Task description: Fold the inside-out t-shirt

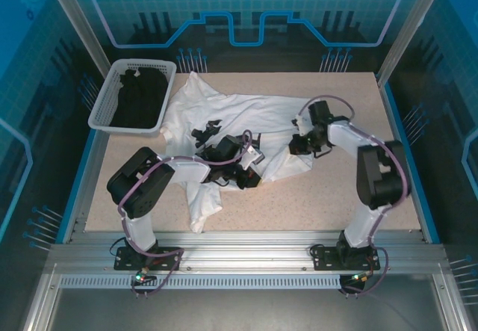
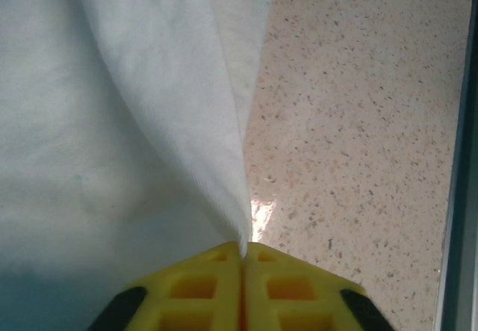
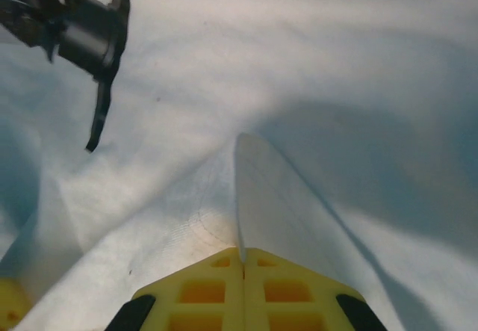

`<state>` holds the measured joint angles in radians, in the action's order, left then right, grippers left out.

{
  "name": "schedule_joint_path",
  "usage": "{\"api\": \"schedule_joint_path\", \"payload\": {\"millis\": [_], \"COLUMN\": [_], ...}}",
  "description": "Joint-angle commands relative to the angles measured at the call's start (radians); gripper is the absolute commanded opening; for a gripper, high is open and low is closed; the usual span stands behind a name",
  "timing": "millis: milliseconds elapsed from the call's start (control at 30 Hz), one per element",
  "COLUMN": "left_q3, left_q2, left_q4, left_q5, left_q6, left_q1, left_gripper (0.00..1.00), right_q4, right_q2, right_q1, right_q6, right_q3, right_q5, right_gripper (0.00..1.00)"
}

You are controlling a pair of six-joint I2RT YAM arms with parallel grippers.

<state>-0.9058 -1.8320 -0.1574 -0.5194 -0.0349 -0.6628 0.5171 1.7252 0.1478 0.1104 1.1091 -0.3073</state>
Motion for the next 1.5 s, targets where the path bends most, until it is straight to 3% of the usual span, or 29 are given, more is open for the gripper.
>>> {"api": "schedule_joint_path", "payload": {"millis": [0, 67, 133, 267, 433, 533, 667, 767, 1067, 1133, 1300, 1467], "left_q3": [-0.045, -0.028, 0.028, 0.16, 0.319, 0.368, 0.306, 0.266, 0.24, 0.228, 0.205, 0.215], "left_q2": [0.031, 0.085, 0.186, 0.478, 0.829, 0.893, 0.751, 0.646, 0.44, 0.398, 0.393, 0.586], "left_q4": [0.014, 0.013, 0.043, 0.378, 0.686, 0.676, 0.588, 0.576, 0.564, 0.561, 0.58, 0.666], "left_q5": [0.005, 0.052, 0.152, 0.485, 0.701, 0.642, 0.485, 0.501, 0.552, 0.563, 0.615, 0.676], "left_q6": [-0.041, -0.107, -0.193, -0.437, -0.643, -0.656, -0.596, -0.573, -0.565, -0.559, -0.539, -0.505], "left_q1": [-0.052, -0.052, -0.024, 0.036, 0.047, 0.108, 0.086, -0.001, -0.101, -0.116, -0.127, -0.057], "left_gripper": [0.3, 0.44, 0.5, 0.54, 0.6, 0.62, 0.59, 0.57, 0.47, 0.41, 0.09, 0.01], "right_q4": [-0.055, -0.086, -0.11, -0.122, -0.146, -0.151, -0.145, -0.137, -0.121, -0.125, -0.115, -0.114], "right_q2": [-0.188, -0.258, -0.302, -0.323, -0.32, -0.316, -0.311, -0.328, -0.341, -0.339, -0.337, -0.354], "right_q1": [-0.073, -0.095, -0.095, -0.081, -0.07, -0.063, -0.06, -0.059, -0.059, -0.059, -0.059, -0.058], "right_q6": [0.09, 0.131, 0.151, 0.153, 0.156, 0.148, 0.135, 0.128, 0.115, 0.115, 0.112, 0.11], "right_q3": [-0.132, -0.197, -0.224, -0.219, -0.21, -0.209, -0.213, -0.224, -0.224, -0.224, -0.22, -0.221], "right_q5": [-0.051, -0.057, -0.035, -0.002, 0.004, 0.009, 0.009, 0.019, 0.029, 0.026, 0.022, 0.018], "right_gripper": [0.0, 0.0, 0.0, 0.0, 0.0, 0.0, 0.0, 0.0, 0.0, 0.0, 0.0, 0.0]}}
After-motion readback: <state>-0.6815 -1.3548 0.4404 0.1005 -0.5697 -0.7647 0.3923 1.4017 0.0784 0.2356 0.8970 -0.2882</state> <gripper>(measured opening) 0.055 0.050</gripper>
